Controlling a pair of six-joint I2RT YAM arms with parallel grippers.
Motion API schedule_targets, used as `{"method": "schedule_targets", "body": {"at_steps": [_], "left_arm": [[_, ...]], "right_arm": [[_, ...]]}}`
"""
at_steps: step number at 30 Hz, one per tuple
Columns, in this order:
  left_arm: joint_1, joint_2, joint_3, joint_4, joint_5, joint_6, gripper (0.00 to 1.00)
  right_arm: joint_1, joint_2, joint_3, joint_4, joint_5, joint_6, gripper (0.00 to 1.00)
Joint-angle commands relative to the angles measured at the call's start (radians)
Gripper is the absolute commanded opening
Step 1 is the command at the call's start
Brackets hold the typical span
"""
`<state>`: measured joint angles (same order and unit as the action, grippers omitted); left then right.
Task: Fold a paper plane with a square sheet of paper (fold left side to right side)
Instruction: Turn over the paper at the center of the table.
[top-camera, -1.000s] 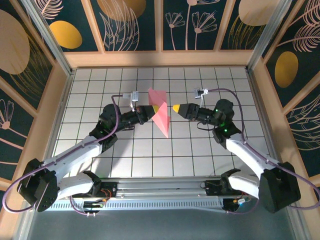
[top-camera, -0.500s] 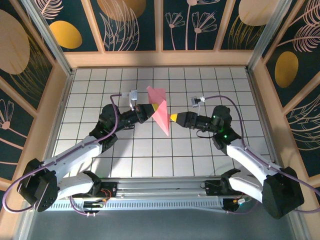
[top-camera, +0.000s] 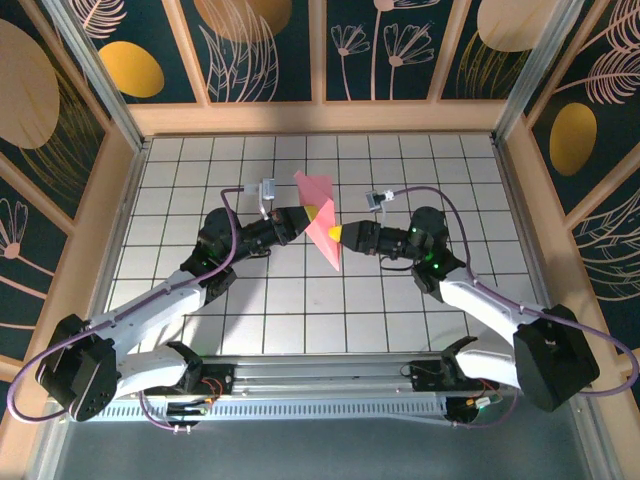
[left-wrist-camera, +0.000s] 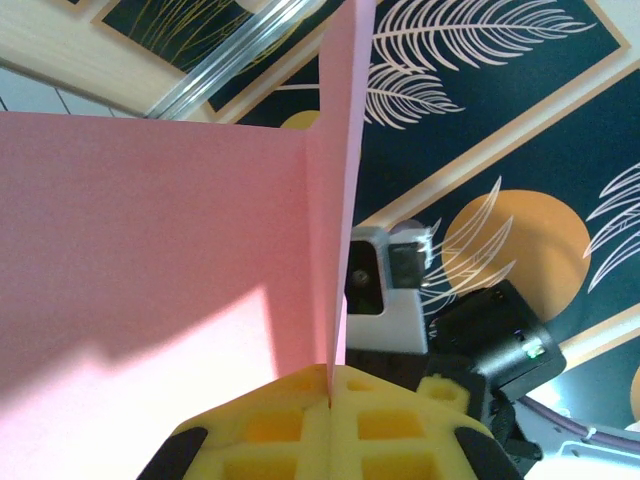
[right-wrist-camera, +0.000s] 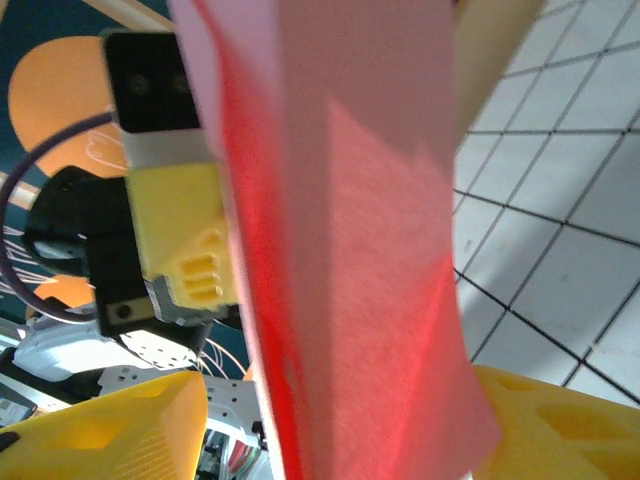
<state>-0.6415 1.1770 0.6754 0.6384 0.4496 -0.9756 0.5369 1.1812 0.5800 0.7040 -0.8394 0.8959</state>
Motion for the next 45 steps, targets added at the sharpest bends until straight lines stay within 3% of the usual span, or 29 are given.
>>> {"method": "schedule_targets", "body": {"at_steps": [1,14,27,32,37,45], "left_arm": [[0.001,0.011,0.020,0.047,0.027,-0.015,0.00],[0.000,0.030,0.016,0.037,0.034,-0.020,0.02],[-0.001,-0.021,0.011,-0.101,-0.097,0.051,0.29],[-0.001,-0.072,0.012,-0.229,-0.213,0.101,0.36],[0.000,-0.170,-0.007,-0.374,-0.410,0.135,0.37],[-0.001,-0.430,-0.070,-0.575,-0.718,0.152,0.38]], "right_arm": [[0.005,0.013,0.050,0.048,-0.020,-0.024,0.62],[0.005,0.018,0.095,-0.038,0.006,-0.075,0.33],[0.005,-0.014,0.125,-0.207,0.079,-0.172,0.06],[0.005,-0.025,0.172,-0.383,0.154,-0.266,0.00],[0.070,-0.010,0.291,-0.716,0.382,-0.454,0.00],[0.255,0.147,0.491,-1.122,0.967,-0.590,0.00]]}}
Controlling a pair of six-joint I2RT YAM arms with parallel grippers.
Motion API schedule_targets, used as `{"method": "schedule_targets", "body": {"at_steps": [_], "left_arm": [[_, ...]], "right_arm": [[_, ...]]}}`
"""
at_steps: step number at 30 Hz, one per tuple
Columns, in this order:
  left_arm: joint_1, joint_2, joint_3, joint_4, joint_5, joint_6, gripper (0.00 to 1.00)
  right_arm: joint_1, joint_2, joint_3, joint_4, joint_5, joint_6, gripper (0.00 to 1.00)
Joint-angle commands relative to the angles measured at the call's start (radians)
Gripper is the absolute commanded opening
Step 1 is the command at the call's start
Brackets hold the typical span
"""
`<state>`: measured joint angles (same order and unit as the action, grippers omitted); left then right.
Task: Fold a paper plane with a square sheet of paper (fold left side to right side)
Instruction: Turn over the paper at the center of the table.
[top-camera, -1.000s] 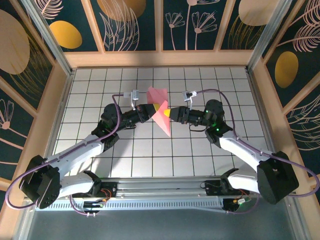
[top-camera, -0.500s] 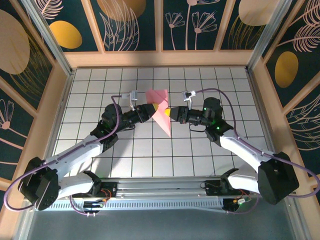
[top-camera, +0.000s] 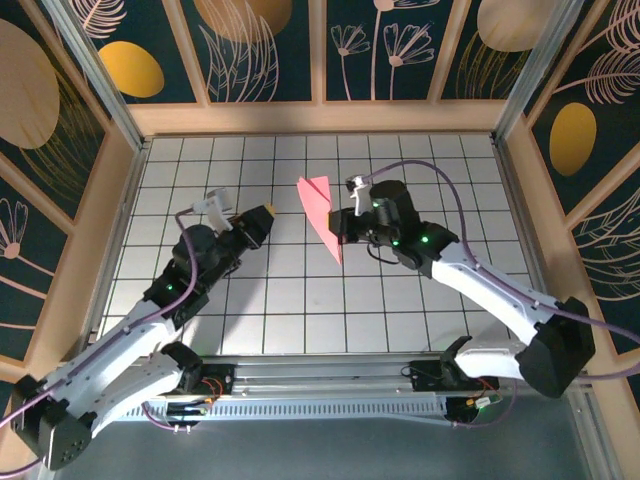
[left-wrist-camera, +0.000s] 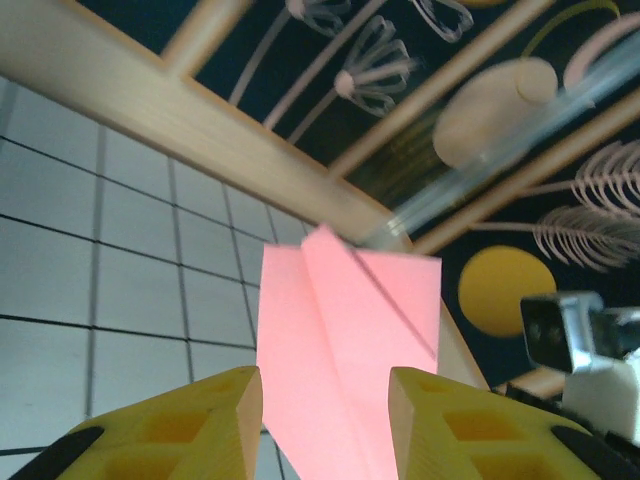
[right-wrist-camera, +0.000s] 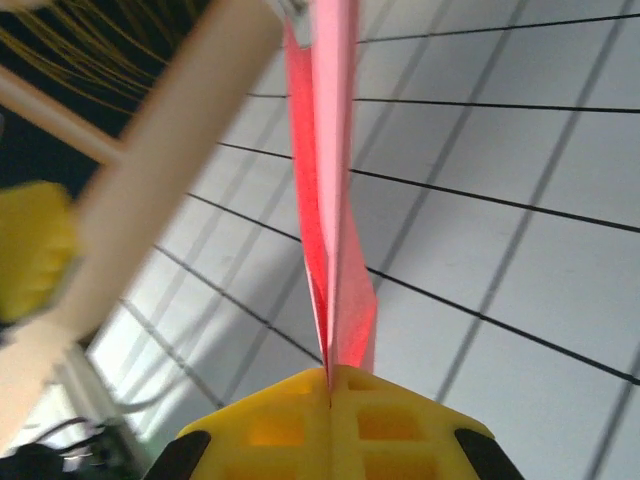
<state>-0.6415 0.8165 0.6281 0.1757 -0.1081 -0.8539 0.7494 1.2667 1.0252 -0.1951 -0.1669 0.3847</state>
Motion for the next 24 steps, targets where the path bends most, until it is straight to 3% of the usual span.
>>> {"method": "schedule_targets", "body": {"at_steps": [1,8,14,19,24], "left_arm": [[0.000,-0.095,-0.029,-0.132,-0.182,0.031,0.39],[-0.001,-0.220,-0.041,-0.226,-0.304,0.040,0.39],[0.000,-0.205,-0.039,-0.217,-0.296,0.047,0.40],[0.000,-0.183,-0.041,-0.201,-0.279,0.042,0.40],[-0.001,-0.184,-0.043,-0.196,-0.279,0.044,0.40]], "right_arm": [[0.060,0.086,0.064,-0.253,0.350,-0.078,0.00],[0.182,0.326,0.204,-0.499,0.718,-0.034,0.00],[0.266,0.555,0.295,-0.679,0.950,0.041,0.00],[0.289,0.702,0.328,-0.727,1.004,0.078,0.00],[0.300,0.766,0.328,-0.694,0.979,0.074,0.00]]}}
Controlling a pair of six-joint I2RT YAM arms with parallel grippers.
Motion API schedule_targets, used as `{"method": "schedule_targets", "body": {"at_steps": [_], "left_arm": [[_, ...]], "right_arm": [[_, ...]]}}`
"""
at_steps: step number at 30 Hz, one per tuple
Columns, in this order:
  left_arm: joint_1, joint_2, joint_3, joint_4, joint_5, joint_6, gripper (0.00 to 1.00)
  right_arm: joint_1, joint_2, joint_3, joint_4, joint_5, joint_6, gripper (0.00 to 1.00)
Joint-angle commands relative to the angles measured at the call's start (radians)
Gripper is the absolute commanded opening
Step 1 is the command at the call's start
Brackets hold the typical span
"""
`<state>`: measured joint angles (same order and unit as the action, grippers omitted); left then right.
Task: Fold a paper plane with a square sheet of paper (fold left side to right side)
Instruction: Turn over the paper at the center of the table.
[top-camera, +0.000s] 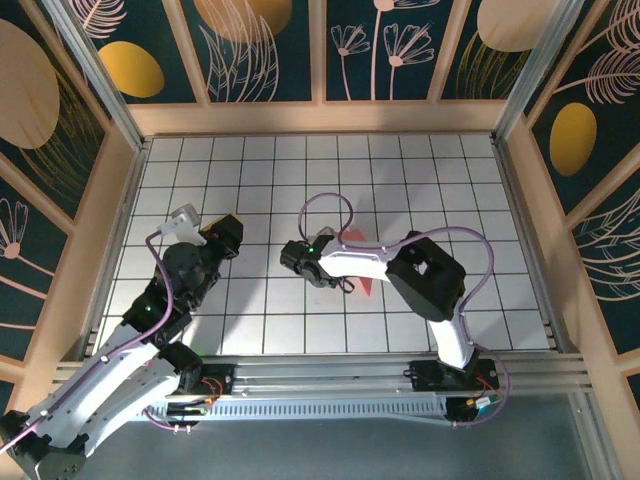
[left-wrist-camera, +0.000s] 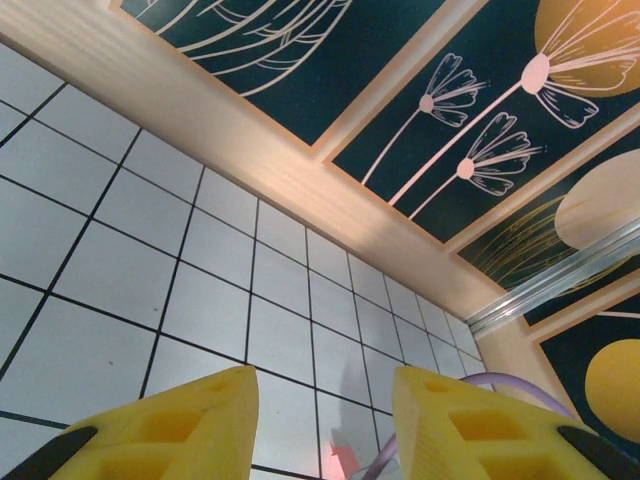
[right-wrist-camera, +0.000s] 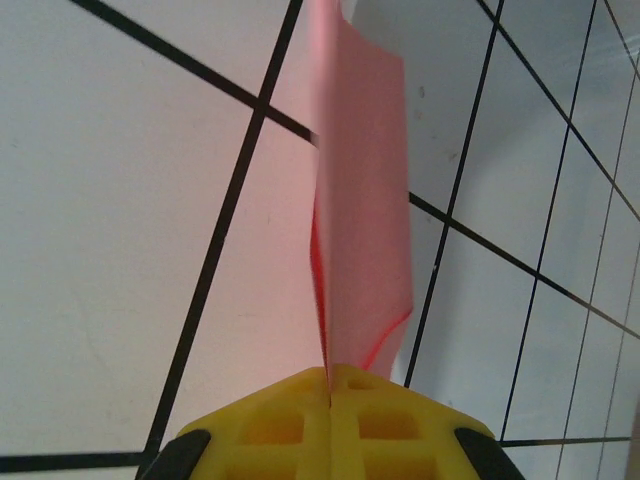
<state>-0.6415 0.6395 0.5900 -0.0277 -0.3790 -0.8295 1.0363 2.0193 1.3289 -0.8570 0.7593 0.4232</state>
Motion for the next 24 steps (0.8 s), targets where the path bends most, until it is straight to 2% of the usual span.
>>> {"method": "schedule_targets", "body": {"at_steps": [1,3,15,24], "left_arm": [[0.000,-0.007,-0.007,0.008,-0.009,0.019,0.40],[0.000,-0.007,-0.007,0.009,-0.006,0.019,0.40],[0.000,0.003,-0.011,0.013,0.022,0.013,0.41],[-0.001,0.037,-0.043,0.050,0.054,-0.032,0.45]], "right_arm": [[0.016,0.021,0.024,-0.024,0.042,0.030,0.00],[0.019,0.031,0.024,-0.007,0.016,0.025,0.00],[0.018,-0.008,-0.023,0.124,-0.203,0.023,0.28],[-0.002,-0.164,-0.088,0.223,-0.304,0.028,0.44]]}}
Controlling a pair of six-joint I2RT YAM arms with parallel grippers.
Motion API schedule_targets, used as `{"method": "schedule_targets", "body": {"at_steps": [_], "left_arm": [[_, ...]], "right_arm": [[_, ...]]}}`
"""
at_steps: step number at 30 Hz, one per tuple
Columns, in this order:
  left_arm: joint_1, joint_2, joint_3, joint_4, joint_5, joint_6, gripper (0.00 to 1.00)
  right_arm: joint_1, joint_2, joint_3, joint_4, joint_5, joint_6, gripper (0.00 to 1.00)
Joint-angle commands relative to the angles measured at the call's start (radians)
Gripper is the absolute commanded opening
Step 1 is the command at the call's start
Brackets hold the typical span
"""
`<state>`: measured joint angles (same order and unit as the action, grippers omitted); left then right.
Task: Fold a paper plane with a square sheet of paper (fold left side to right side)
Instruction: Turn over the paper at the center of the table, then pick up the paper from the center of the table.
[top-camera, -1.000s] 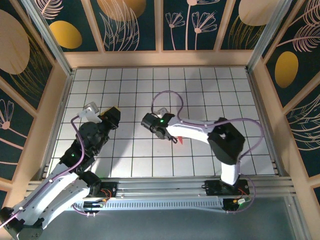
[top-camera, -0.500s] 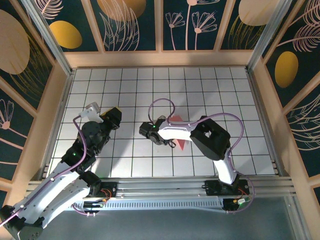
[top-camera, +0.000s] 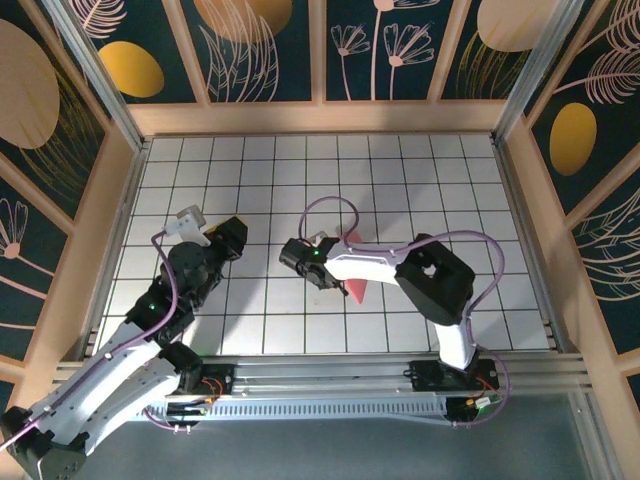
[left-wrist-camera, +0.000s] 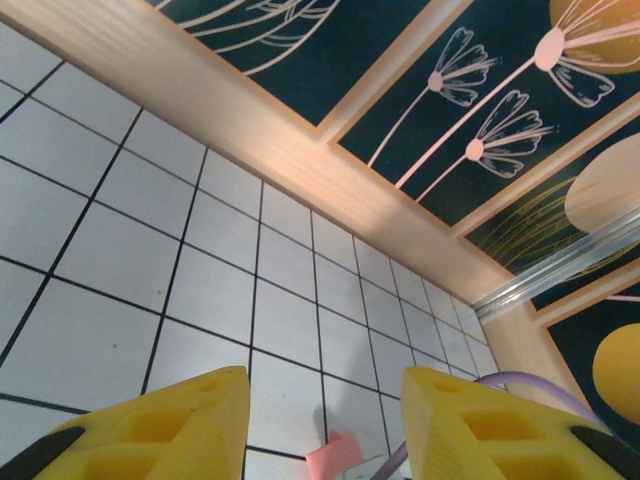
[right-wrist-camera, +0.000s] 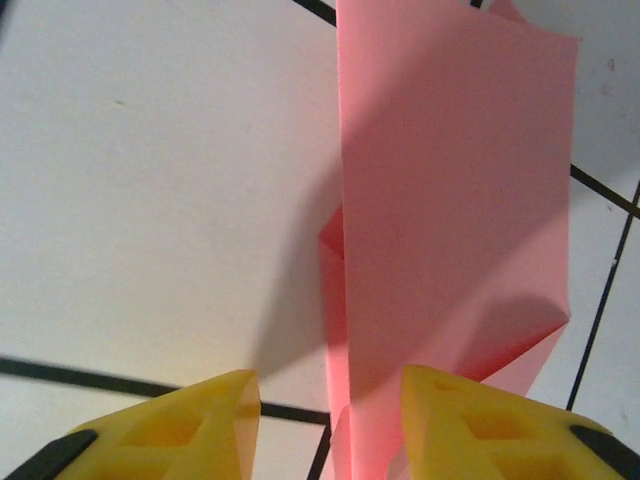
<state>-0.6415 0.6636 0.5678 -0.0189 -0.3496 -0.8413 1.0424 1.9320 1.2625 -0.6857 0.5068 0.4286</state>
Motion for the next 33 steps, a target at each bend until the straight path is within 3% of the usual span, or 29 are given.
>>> {"method": "schedule_targets", "body": {"at_steps": [1,9,19,33], "left_arm": [[0.000,0.023,-0.027,0.054,0.037,-0.027,0.45],[0.000,0.207,-0.056,0.187,0.192,-0.106,0.47],[-0.001,0.534,-0.066,0.443,0.430,-0.226,0.46],[-0.039,0.894,0.057,0.608,0.605,-0.295,0.45]], "right_arm": [[-0.011,-0.101,-0.036,0.071,-0.061,0.019,0.46],[-0.093,-0.333,-0.195,0.243,-0.168,0.044,0.53],[-0.332,-0.685,-0.495,0.504,-0.398,0.124,0.63],[-0.657,-1.020,-0.837,0.782,-0.712,0.317,0.74]]}}
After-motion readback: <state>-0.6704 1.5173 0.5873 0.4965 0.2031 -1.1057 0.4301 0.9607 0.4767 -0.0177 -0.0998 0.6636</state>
